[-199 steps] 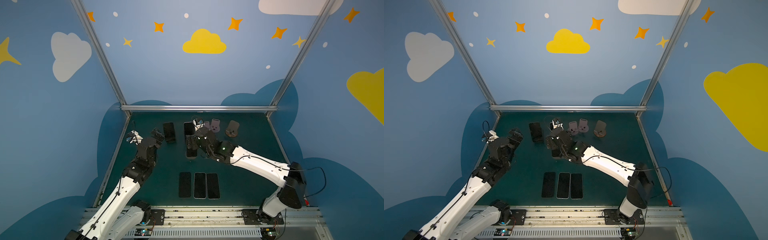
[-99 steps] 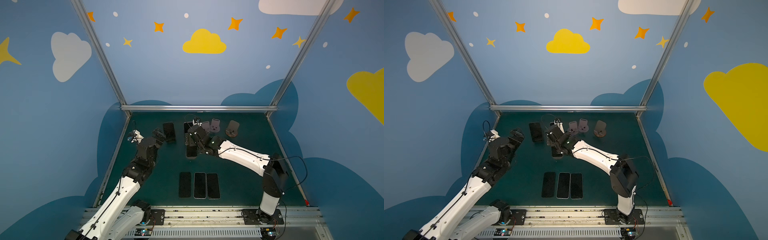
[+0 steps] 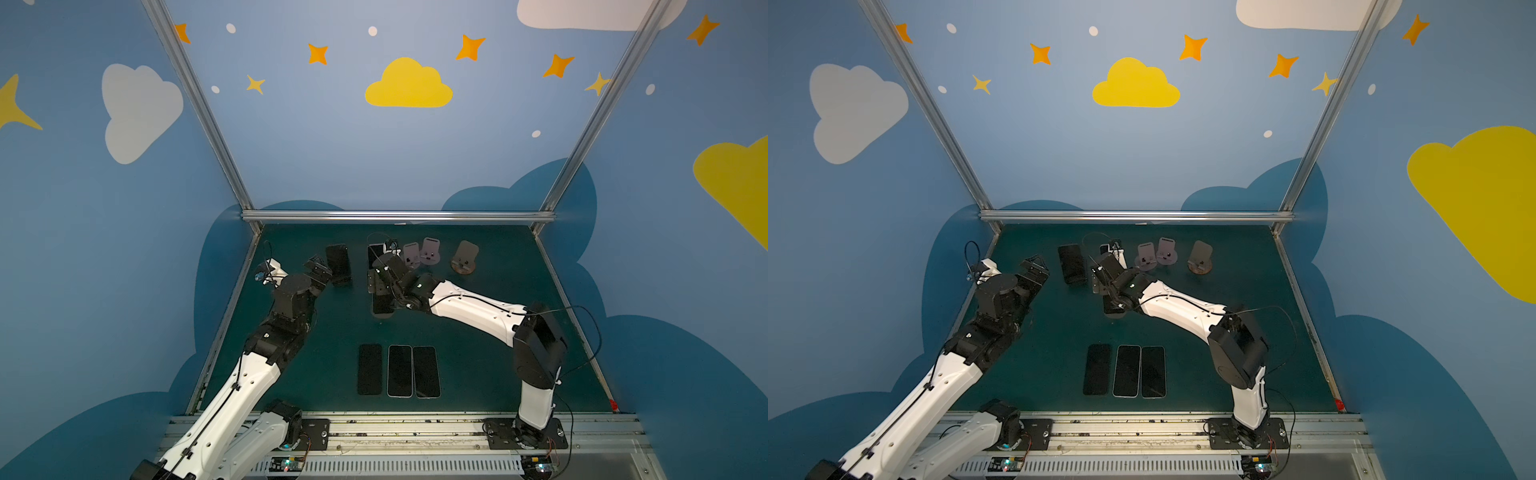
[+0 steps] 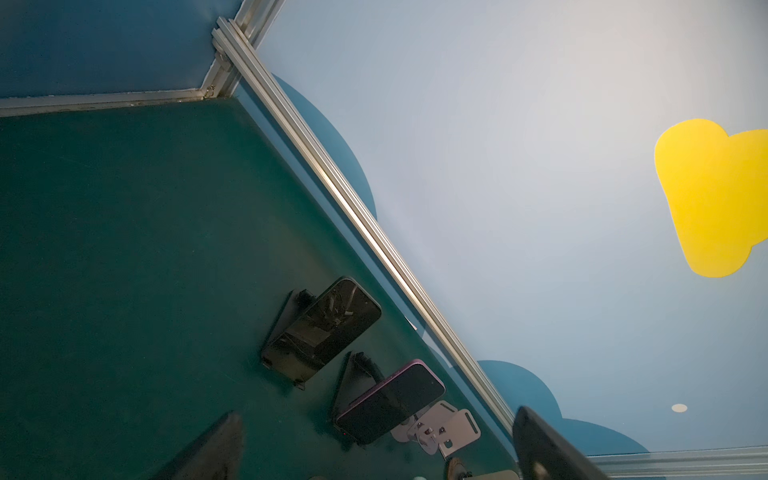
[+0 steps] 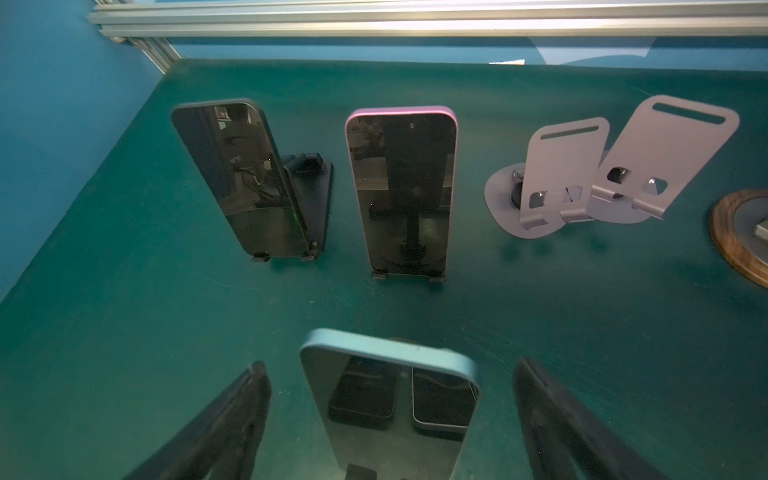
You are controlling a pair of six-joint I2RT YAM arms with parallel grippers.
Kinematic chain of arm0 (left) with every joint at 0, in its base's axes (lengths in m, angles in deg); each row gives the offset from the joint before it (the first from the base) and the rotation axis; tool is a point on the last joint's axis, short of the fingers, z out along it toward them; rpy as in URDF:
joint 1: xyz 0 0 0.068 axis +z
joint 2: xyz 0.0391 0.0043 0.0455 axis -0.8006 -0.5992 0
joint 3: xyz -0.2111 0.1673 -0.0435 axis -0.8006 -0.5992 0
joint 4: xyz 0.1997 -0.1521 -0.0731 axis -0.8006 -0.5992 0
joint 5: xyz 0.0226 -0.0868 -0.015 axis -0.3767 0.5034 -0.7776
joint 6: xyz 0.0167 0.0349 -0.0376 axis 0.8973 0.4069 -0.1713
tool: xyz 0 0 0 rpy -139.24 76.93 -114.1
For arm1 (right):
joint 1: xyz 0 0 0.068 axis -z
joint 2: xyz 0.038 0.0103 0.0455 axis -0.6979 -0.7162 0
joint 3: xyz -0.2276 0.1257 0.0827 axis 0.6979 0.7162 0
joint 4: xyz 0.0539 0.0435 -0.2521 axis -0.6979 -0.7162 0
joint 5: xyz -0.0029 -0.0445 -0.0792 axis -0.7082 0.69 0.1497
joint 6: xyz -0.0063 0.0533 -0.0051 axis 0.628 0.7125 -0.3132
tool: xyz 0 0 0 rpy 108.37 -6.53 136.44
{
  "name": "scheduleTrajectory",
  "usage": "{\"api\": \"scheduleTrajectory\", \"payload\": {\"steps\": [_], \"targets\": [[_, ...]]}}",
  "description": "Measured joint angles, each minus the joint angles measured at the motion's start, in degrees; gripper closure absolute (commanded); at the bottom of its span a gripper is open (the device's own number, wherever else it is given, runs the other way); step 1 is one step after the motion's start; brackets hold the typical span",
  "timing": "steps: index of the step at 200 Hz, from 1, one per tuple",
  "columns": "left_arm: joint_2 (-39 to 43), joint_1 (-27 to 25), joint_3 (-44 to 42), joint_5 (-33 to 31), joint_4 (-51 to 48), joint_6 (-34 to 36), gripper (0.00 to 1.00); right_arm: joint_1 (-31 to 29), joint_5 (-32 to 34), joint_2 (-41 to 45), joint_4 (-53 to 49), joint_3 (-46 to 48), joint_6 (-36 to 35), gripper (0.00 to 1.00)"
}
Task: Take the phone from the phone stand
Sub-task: 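Lower the open right gripper over the light-blue-framed phone standing in the middle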
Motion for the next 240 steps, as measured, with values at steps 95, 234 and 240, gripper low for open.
{"api": "scheduleTrajectory", "payload": {"steps": [95, 234, 240], "targets": [[0.0, 0.4, 0.0, 1.5, 0.5, 0.0, 0.00, 0.3, -0.5, -3.8, 0.5, -1.6, 1.5, 0.08], [-0.4, 1.2, 0.0, 3.4, 1.1, -0.1, 0.00, 0.2, 1.8, -4.6, 1.3, -1.3, 4.7, 0.08], [-0.4, 1.2, 0.0, 3.4, 1.1, -0.1, 0.00, 0.1, 1.8, -4.6, 1.4, -1.2, 4.7, 0.08]]}}
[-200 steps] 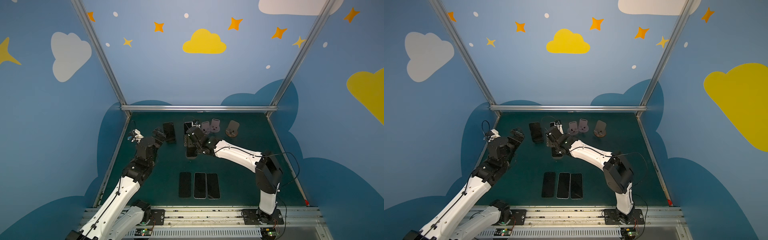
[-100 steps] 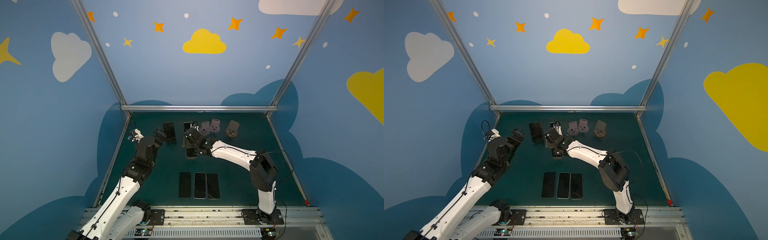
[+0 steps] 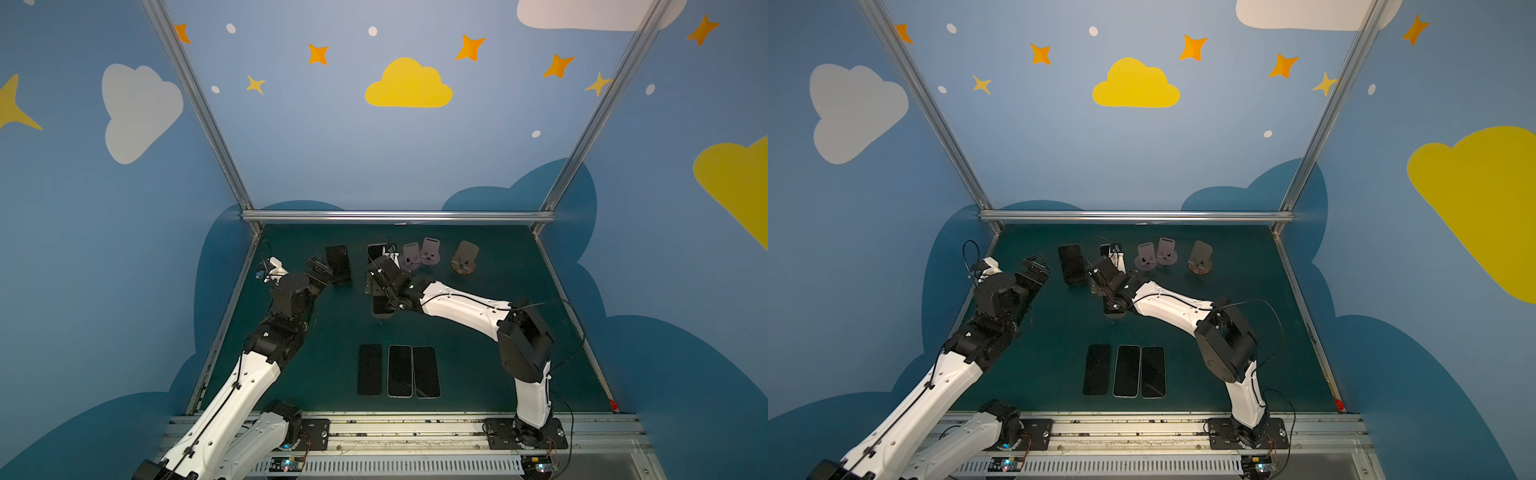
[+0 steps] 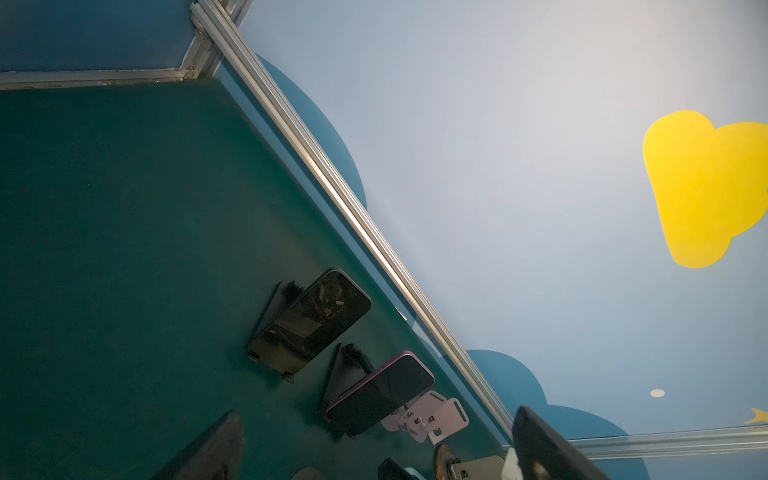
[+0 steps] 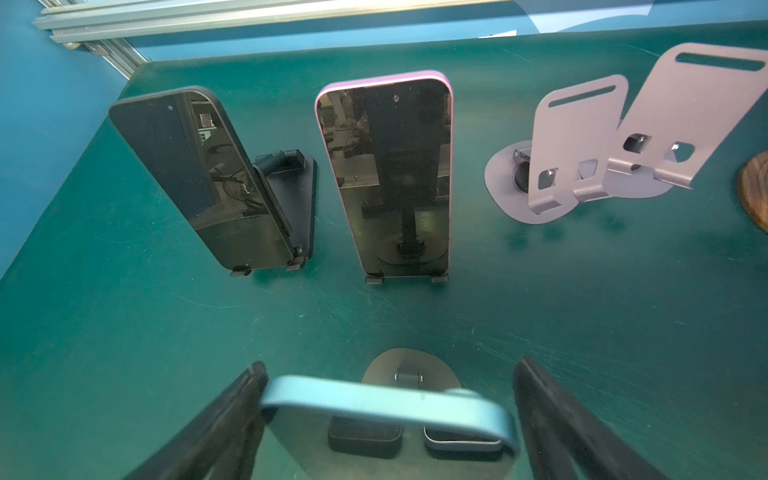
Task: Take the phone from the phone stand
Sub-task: 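Lower the open right gripper over the light-blue-framed phone standing in the middle, then close the right gripper on the light-blue-framed phone's top edge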
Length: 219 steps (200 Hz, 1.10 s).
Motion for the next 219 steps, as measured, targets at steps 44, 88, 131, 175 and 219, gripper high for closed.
{"api": "scheduleTrajectory", "payload": {"steps": [44, 88, 131, 175, 219], "targets": [[-0.2, 0.2, 0.0, 0.4, 0.0, 0.0, 0.00, -0.4, 0.0, 0.0, 0.8, 1.9, 0.3, 0.09], [-0.4, 0.4, 0.0, 1.0, 0.0, 0.0, 0.00, -0.9, 0.0, -0.1, 1.3, 2.0, 0.4, 0.12], [-0.4, 0.4, 0.0, 1.3, 0.0, 0.0, 0.00, -1.0, 0.1, -1.6, 1.2, 1.9, 0.4, 0.13], [-0.4, 0.5, 0.0, 1.3, 0.0, 0.0, 0.00, -1.0, 0.5, -2.4, 1.2, 1.8, 0.0, 0.23], [-0.4, 0.5, 0.0, 1.5, 0.3, 0.0, 0.00, -1.4, 1.1, -2.4, 1.5, 1.8, -1.4, 0.28]]}}
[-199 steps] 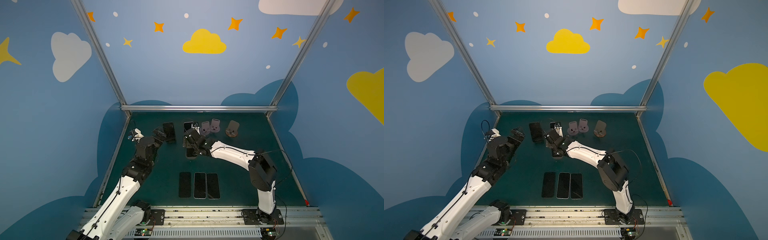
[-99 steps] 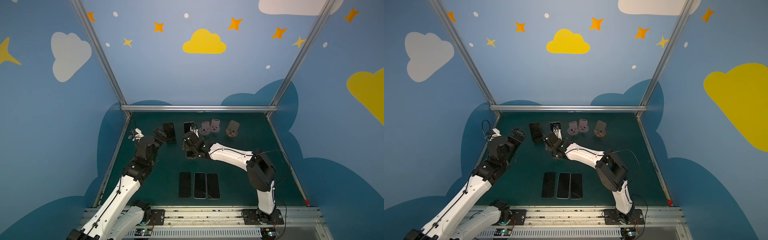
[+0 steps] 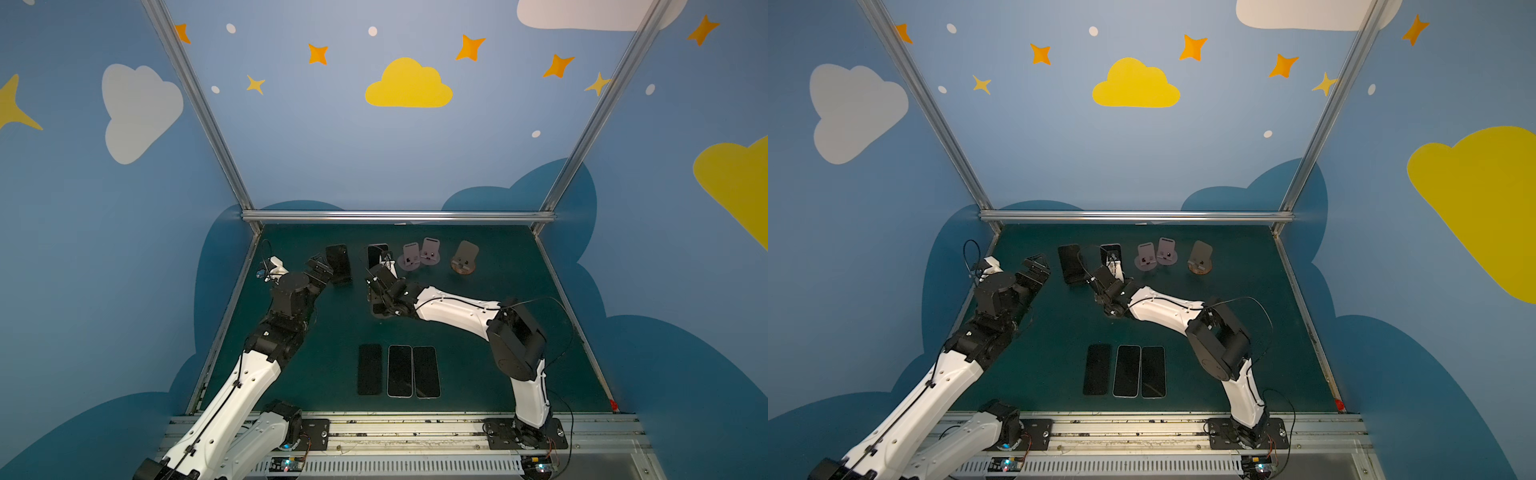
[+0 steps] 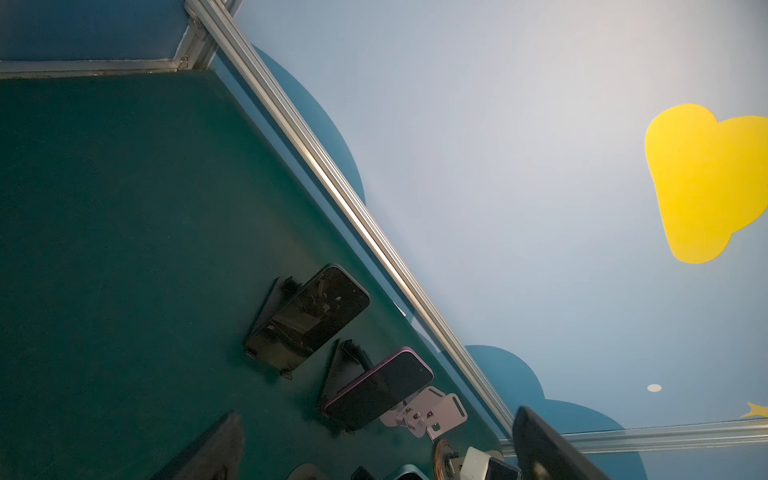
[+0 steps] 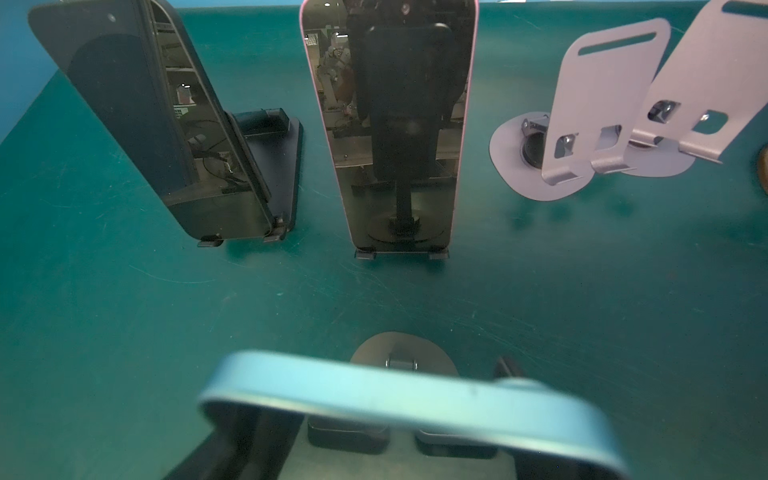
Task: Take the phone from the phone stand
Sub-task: 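Close the right gripper on the light-blue-framed phone's top edge, then lift the light-blue-framed phone off its grey stand with the right gripper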
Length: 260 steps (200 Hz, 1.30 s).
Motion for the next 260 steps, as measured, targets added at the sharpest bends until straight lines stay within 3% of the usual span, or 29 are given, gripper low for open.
{"api": "scheduleTrajectory", "payload": {"steps": [177, 260], "targets": [[0.2, 0.2, 0.0, 2.4, 2.0, -0.4, 0.00, -1.4, 0.3, 7.4, 1.8, 2.5, -5.3, 0.30], [-2.2, 0.2, 0.0, 7.3, 3.8, -0.2, 0.00, -1.4, -0.1, 9.8, 2.7, 4.2, -6.7, 0.32]]}}
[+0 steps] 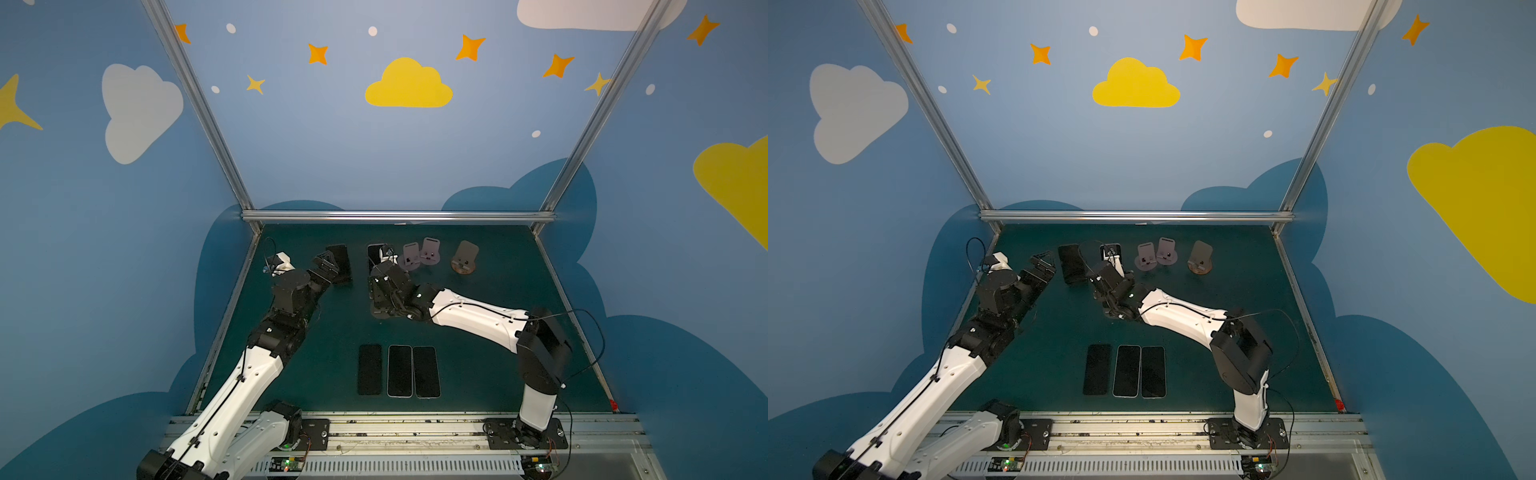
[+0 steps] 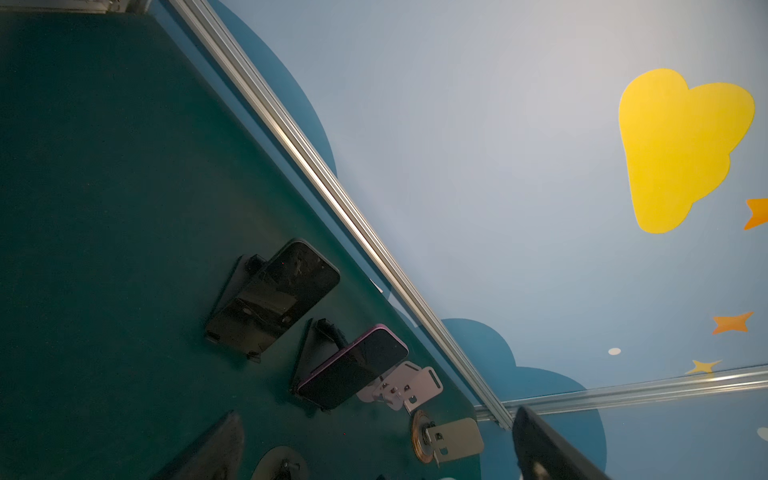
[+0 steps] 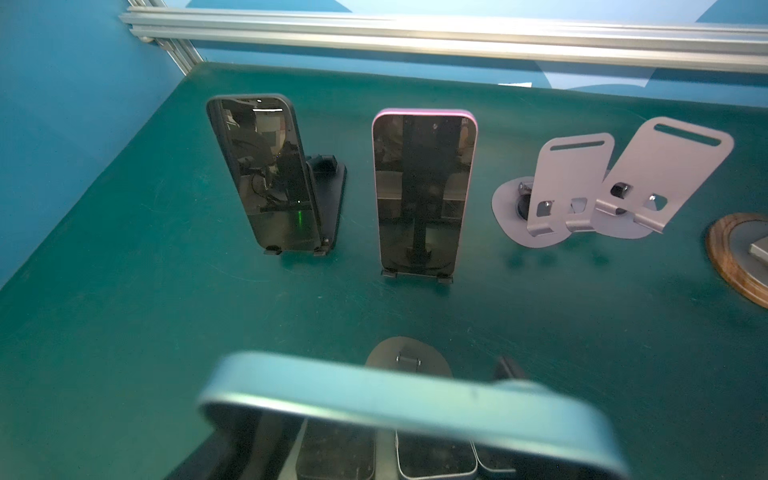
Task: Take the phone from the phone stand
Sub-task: 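Lift the light-blue-framed phone off its grey stand with the right gripper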
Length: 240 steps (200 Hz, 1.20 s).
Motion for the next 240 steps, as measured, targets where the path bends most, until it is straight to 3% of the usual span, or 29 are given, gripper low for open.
{"api": "scheduleTrajectory", "payload": {"steps": [145, 240], "targets": [[-4.5, -0.7, 0.0, 7.6, 2.6, 1.1, 0.00, 0.4, 0.0, 4.7, 1.7, 5.2, -0.8, 0.32], [-5.9, -2.4, 0.5, 11.7, 3.3, 2.8, 0.00, 0.4, 0.7, 13.7, 2.1, 11.5, -0.8, 0.32]]}}
